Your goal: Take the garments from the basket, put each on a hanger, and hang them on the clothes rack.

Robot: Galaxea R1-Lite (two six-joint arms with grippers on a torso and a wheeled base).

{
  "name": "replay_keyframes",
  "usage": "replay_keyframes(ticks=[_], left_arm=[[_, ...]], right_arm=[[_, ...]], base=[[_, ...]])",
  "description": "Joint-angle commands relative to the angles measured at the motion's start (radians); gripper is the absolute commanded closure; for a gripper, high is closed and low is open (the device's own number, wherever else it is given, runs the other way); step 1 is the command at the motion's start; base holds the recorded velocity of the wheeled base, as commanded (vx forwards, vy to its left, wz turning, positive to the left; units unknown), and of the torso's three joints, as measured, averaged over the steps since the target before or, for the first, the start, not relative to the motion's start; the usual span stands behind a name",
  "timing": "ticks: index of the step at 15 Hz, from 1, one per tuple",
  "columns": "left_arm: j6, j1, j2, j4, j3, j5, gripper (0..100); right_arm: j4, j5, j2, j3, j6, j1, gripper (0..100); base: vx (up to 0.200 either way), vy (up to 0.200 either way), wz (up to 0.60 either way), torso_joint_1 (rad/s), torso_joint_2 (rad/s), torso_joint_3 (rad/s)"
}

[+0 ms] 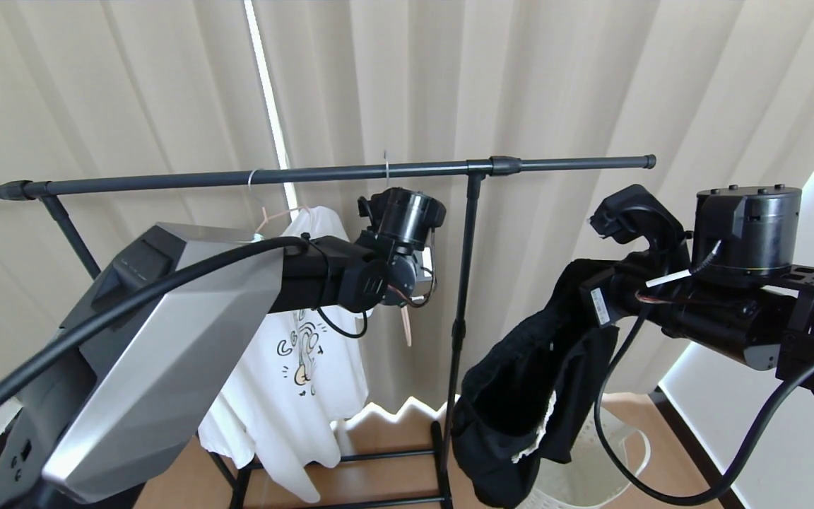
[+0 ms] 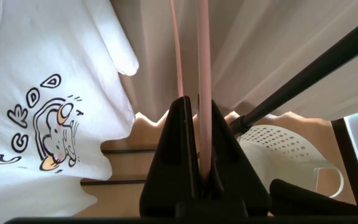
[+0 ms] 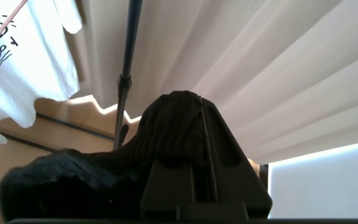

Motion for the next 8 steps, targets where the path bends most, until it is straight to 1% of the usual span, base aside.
replay_keyframes(ticks=[1,4,7,8], left_arm=[[-0.004,-0.022,-0.072,0.023,0.033,0.0,100],[0.004,-0.071,-0.167,0.023,0.13,0.028,100],[0.006,-0.113,-0.252,0.022,0.242,0.031,100],[0.006,-0.128,-0.301,0.019,0.316,0.031,100]], right_arm=[[-0.002,0.0,-0.004,0.0,0.0,0.001,100],[-0.002,0.0,-0.007,0.002,0.0,0.001,100],[-0.002,0.0,-0.008,0.003,0.0,0.001,100],[-0.002,0.0,-0.008,0.003,0.0,0.001,100]], base=[[0.0,0.0,0.0,0.0,0.0,0.0],[0.0,0.0,0.0,0.0,0.0,0.0],[0.0,0.0,0.0,0.0,0.0,0.0],[0.0,0.0,0.0,0.0,0.0,0.0]])
